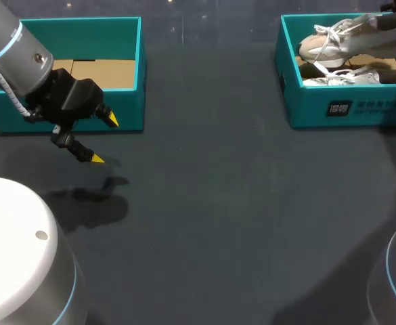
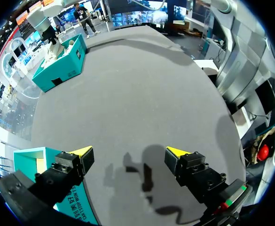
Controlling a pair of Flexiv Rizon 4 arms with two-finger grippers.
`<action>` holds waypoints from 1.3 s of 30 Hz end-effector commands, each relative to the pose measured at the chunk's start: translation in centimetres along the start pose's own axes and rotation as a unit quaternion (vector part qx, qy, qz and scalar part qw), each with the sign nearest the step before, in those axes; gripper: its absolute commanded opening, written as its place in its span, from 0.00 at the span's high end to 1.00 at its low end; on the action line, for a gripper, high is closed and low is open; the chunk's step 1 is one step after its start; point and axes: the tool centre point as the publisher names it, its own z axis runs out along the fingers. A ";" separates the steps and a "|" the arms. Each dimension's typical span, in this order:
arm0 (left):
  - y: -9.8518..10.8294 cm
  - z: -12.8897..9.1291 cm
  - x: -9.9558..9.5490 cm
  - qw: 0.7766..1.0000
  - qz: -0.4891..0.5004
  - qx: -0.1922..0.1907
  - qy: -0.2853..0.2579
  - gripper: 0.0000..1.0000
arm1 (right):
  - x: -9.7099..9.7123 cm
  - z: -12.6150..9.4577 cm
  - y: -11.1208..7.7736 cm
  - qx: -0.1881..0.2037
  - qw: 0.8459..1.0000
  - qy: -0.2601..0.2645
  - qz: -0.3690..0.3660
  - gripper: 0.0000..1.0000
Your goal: Take the shoe out of the shoebox, open the shoe tongue, remove and reinsert the insole, then place the shoe into the shoebox
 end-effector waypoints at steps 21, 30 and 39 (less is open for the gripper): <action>0.0 0.0 0.1 1.000 0.000 -0.002 -0.001 0.00 | 2.4 2.0 0.2 0.021 1.000 0.007 -0.020 1.00; 0.0 0.0 0.1 1.000 0.000 -0.002 -0.001 0.00 | 2.8 3.2 0.0 0.028 0.999 0.021 -0.014 1.00; 0.0 0.0 0.1 1.000 0.000 -0.002 -0.001 0.00 | 3.3 4.0 0.3 0.025 0.999 0.031 -0.018 1.00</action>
